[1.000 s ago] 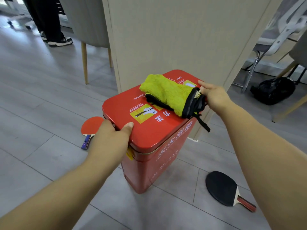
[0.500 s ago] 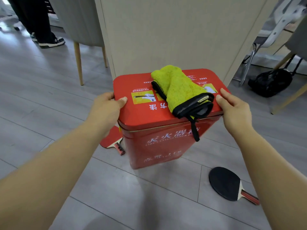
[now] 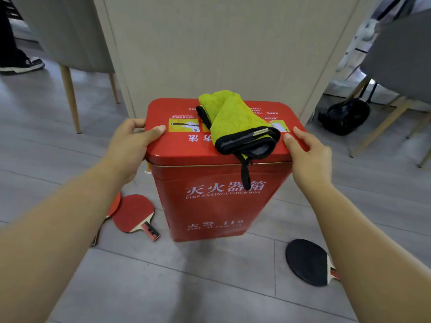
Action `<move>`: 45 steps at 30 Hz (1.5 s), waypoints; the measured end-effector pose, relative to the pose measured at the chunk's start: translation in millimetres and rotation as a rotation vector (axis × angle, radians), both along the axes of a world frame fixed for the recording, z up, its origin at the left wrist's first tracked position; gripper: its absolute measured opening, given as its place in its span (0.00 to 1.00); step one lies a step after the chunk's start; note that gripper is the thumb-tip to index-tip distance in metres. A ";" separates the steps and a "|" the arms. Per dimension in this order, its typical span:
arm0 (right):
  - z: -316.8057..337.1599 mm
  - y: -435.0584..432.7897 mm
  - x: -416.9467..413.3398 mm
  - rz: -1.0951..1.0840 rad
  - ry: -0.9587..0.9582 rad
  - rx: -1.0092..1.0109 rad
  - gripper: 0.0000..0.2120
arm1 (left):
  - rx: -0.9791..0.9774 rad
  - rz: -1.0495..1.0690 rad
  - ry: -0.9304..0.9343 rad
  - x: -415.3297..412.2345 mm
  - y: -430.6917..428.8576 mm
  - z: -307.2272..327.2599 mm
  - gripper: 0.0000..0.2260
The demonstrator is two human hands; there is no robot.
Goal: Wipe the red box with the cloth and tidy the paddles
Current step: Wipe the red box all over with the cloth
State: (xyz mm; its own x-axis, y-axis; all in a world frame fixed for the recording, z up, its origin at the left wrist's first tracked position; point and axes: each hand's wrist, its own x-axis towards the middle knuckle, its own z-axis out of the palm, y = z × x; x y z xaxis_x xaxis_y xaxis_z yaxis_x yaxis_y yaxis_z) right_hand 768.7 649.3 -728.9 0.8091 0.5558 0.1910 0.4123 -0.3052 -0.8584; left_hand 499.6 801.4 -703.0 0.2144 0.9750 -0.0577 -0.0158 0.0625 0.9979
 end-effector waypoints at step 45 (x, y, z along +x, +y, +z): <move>7.8 81.3 -42.9 -0.347 -0.064 -0.151 0.21 | 0.068 -0.094 -0.151 43.9 124.8 -19.4 0.09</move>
